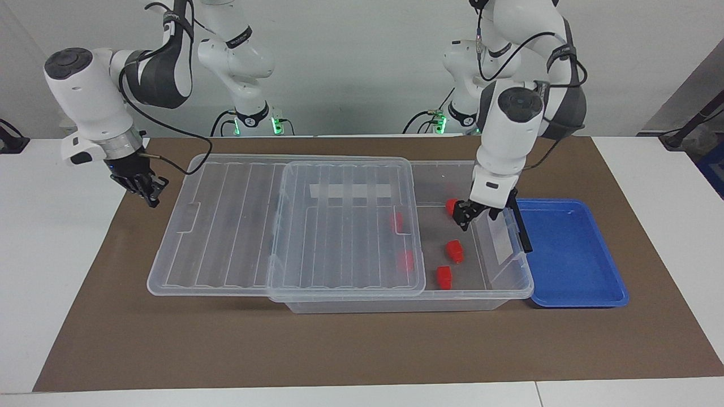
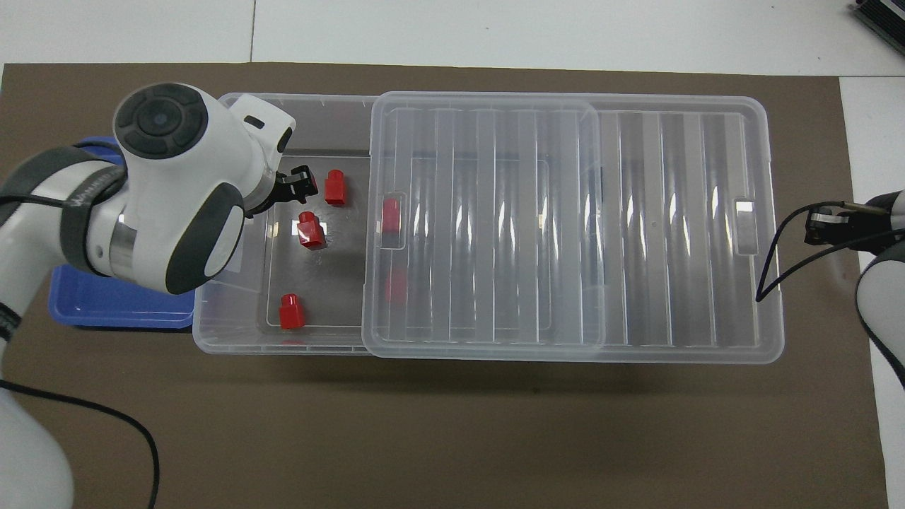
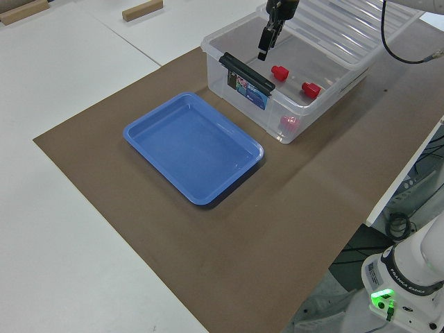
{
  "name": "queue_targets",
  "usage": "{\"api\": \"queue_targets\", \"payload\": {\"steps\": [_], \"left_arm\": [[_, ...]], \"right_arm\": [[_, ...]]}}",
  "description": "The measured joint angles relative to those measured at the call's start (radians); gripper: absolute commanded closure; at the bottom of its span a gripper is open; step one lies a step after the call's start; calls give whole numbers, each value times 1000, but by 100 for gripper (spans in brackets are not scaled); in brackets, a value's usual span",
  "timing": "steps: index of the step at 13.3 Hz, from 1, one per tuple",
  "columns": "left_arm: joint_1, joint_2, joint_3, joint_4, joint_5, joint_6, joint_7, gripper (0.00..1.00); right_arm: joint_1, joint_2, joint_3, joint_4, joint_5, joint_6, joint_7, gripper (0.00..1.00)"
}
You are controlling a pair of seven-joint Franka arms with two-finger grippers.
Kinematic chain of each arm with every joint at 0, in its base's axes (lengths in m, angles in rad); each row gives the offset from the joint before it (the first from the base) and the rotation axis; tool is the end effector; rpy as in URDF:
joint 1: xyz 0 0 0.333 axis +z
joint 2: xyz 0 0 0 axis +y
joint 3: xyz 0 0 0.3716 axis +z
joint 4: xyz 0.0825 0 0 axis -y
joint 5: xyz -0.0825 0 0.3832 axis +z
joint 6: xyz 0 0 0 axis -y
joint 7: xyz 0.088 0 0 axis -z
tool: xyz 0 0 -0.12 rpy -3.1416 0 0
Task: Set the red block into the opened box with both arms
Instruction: 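Lower the red block into the box and open the left gripper, then withdraw the left gripper while the right gripper reaches the lid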
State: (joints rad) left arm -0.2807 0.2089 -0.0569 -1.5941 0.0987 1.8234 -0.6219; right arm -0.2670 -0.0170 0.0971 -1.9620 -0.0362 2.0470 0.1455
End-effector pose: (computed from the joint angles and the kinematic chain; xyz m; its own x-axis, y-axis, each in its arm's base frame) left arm 0.6082 -0.2001 0.5539 0.9643 0.2566 0.0651 0.2604 -0.9638 -0.0568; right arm 0.5543 -0.0972 0.5323 0.9502 -0.2932 0.1055 -0.2968 -0.9547 0.0203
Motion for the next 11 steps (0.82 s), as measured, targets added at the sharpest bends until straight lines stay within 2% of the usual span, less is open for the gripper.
{"api": "queue_targets", "payload": {"steps": [2,6,8,11], "left_arm": [[30,-53,6,31,0,-96,96,0],[242,-176,16,31,-6,-228,516,0],[306,-202,18,23,-10,-254,591,0],[344,-223,18,7,-10,-270,637,0]], "right_arm": [[6,5,1,-4,0,2,0,100],[43,5,3,-18,33,2,0,100],[67,5,4,-27,35,4,0,100],[120,5,4,-33,35,6,0,100]]}}
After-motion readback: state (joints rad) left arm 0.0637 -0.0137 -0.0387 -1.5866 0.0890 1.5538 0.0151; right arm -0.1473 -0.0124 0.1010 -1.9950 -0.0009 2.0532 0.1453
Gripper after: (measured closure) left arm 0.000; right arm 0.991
